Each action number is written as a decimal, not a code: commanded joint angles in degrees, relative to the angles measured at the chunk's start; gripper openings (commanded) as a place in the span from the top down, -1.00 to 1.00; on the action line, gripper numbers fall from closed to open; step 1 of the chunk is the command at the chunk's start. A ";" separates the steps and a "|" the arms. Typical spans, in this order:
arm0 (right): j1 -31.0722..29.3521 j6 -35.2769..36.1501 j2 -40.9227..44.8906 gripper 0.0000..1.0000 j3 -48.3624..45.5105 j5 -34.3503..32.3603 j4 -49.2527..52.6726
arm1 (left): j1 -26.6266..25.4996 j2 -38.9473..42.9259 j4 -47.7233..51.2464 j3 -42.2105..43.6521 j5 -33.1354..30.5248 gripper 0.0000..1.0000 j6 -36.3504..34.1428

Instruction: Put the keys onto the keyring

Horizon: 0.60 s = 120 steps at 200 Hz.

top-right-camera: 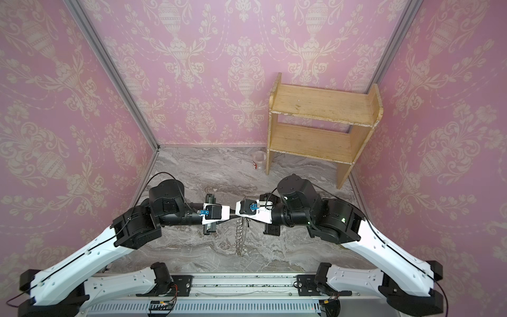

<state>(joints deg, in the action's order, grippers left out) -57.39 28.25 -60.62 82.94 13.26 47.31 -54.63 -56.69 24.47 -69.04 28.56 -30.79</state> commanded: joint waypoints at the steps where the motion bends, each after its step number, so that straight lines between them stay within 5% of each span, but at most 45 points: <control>1: 0.43 -0.64 0.47 1.00 1.82 0.56 -3.18 | -1.00 -0.35 -0.07 -1.45 0.38 0.87 -0.50; 58: 0.43 -1.05 0.71 0.99 1.35 0.83 -3.39 | -1.35 0.44 -2.01 -0.08 -0.13 1.00 -0.25; 120: 0.61 -1.44 3.77 0.23 0.93 -3.21 -1.28 | -1.35 4.67 -8.31 3.00 -2.00 1.00 -0.20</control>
<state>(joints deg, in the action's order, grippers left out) -57.34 27.83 -58.94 82.94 11.90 46.57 -55.68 -54.48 21.82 -66.81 27.68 -30.96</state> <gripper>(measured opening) 0.355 0.051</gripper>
